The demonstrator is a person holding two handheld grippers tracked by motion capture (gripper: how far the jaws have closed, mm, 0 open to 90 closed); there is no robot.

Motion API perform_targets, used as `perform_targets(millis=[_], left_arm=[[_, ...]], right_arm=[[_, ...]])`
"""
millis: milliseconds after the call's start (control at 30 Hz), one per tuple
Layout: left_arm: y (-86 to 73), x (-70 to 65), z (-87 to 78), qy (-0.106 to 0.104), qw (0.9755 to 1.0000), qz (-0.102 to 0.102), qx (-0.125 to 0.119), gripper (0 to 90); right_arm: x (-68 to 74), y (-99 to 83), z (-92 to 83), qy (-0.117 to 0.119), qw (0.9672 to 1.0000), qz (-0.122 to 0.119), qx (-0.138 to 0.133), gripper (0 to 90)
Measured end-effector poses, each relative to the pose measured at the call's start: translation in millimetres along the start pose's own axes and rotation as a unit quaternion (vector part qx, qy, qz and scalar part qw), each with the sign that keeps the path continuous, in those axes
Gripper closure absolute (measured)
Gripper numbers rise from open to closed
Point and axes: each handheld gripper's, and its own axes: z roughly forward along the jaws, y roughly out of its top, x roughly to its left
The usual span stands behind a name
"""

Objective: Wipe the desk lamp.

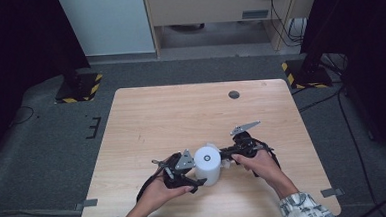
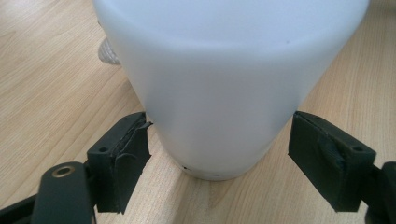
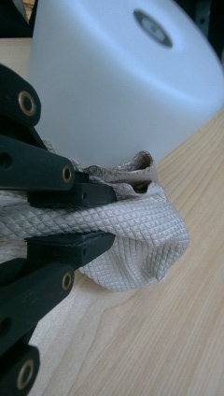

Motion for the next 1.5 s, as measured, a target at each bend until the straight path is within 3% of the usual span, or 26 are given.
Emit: perform_targets(millis=[233, 500, 667, 933, 1133, 1500], left_arm=[[-0.1, -0.3, -0.3, 0.000, 1.0000, 0.001, 0.000, 20.3], [-0.1, -0.6, -1.1, 0.000, 1.0000, 0.003, 0.001, 20.9], [0.5, -1.5, -0.3, -0.001, 1.0000, 0.001, -0.006, 21.3], [0.7, -1.1, -0.6, 0.000, 1.0000, 0.001, -0.007, 21.0], [1.3, -1.1, -0.9, -0.001, 1.0000, 0.003, -0.005, 21.2], [1.3, -0.9, 0.1, -0.002, 1.0000, 0.003, -0.007, 20.6]], right_arm=[[1.7, -0.8, 2.7, -0.011, 0.9998, -0.006, 0.013, 78.4], [16.2, 5.8, -27.8, -0.003, 0.9992, -0.021, -0.033, 78.3], [23.9, -0.7, -39.0, -0.009, 0.9989, -0.030, -0.035, 78.2], [18.8, -14.0, -25.4, -0.020, 0.9994, -0.029, -0.004, 78.2], [22.2, -20.3, -24.8, -0.028, 0.9992, -0.028, -0.001, 78.2], [40.1, -24.8, -51.9, -0.018, 0.9982, -0.041, -0.041, 78.2]])
